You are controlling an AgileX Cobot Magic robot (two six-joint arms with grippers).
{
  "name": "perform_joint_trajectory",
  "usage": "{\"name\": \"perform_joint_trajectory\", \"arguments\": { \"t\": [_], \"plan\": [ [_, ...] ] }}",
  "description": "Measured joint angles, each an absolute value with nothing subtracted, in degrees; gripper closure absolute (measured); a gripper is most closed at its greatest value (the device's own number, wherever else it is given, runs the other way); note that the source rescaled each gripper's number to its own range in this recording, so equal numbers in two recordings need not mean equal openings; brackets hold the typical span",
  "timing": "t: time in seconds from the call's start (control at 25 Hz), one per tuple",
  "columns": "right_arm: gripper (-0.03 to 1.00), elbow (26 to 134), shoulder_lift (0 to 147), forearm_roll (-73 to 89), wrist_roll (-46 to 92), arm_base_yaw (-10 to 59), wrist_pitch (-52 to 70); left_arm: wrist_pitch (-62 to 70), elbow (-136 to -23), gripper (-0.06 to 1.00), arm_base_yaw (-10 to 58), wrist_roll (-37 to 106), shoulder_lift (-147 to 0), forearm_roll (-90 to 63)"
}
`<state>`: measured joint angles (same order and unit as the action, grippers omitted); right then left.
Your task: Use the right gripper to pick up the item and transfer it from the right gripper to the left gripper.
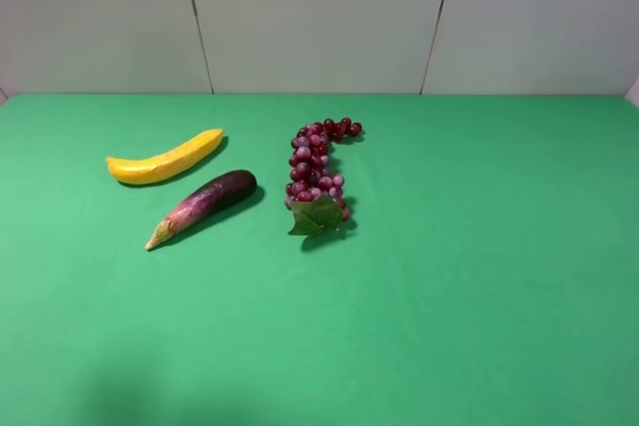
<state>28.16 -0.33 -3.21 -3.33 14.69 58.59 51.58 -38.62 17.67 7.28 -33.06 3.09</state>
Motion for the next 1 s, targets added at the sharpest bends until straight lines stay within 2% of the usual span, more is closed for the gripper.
{"name": "perform_joint_trajectory", "arguments": {
  "t": [0.32,0.56,1.0],
  "plan": [
    [-0.03,28.16,-0.33,-3.21,-3.33,14.69,58.46,60.25,-38.1,0.04,17.67,7.81,-17.41,1.56],
    [-0.03,28.16,-0.33,-3.21,-3.33,14.69,58.46,63.34,-32.44,0.04,17.67,8.05,-7.95,-1.93],
    [-0.03,28.16,-0.33,-3.21,-3.33,14.69,58.41,61.94,-28.94,0.04,17.67,8.05,-2.2,-3.34]
  ]
}}
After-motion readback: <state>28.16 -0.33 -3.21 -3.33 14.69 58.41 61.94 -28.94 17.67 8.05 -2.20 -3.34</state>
